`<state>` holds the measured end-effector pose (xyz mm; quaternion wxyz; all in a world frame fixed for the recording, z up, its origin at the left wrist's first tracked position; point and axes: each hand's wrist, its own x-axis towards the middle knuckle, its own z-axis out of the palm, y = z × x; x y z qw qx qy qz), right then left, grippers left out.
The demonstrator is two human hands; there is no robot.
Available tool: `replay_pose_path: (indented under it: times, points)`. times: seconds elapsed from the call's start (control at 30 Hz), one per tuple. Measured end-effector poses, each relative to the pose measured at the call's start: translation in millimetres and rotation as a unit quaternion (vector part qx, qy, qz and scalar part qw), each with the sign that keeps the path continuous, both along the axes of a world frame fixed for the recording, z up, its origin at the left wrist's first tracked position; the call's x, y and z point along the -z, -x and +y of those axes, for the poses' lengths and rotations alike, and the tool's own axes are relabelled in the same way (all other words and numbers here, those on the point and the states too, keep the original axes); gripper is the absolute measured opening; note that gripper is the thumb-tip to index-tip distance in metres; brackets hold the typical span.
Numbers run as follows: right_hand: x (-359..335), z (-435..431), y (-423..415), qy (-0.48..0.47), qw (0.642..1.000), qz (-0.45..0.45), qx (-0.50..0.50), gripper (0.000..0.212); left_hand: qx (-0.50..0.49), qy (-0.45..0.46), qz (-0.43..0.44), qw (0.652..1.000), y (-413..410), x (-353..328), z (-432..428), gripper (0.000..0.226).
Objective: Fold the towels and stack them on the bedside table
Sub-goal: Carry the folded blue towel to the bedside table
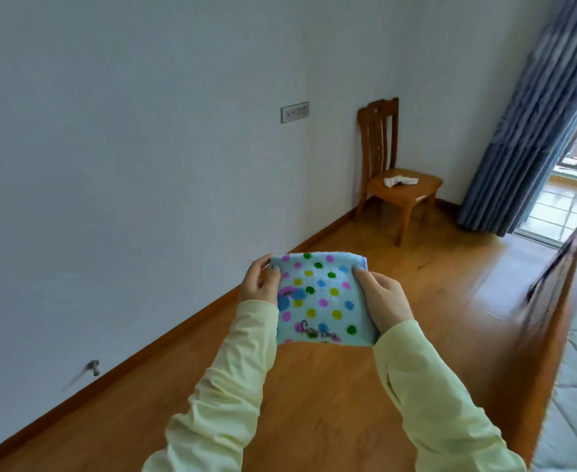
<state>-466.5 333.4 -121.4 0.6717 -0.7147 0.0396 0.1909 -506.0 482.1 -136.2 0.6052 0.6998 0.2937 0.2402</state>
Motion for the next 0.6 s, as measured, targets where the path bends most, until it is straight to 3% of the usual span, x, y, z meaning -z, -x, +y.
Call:
replay_pose_path:
  times: [0.6]
  points:
    - [7.4,1.7,-217.8,-0.004,0.966,-0.024,0.258,0.023,0.262,-0.021,0.028,0.964,-291.8,0.4,2.6,0.029]
